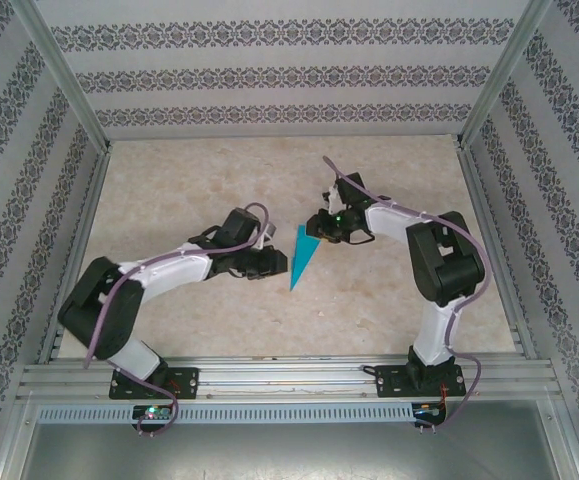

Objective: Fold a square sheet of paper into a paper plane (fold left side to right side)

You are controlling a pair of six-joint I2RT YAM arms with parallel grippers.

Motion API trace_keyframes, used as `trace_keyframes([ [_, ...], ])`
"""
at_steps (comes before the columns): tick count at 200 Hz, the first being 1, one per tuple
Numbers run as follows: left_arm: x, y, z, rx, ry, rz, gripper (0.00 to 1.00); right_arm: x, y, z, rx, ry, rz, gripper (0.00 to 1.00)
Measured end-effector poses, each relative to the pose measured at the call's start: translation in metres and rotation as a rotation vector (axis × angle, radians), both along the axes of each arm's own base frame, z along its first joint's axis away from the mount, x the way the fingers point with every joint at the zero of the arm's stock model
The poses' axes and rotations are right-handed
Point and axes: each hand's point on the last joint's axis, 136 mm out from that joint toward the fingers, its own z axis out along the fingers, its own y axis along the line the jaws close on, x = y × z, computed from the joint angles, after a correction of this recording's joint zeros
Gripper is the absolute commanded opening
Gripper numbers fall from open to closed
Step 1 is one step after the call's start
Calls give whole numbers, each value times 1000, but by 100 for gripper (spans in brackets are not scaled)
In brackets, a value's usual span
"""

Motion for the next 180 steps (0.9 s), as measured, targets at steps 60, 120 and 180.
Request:
trace_keyframes([
  [60, 30, 78, 52, 109, -331, 246, 55, -10, -9, 72, -109, -138, -27, 60],
  [120, 31, 148, 98, 221, -574, 464, 79, -45, -23, 50, -315, 6, -131, 90],
  [180, 19, 182, 111, 294, -666, 549, 95, -48, -20, 53, -449, 51, -202, 98],
])
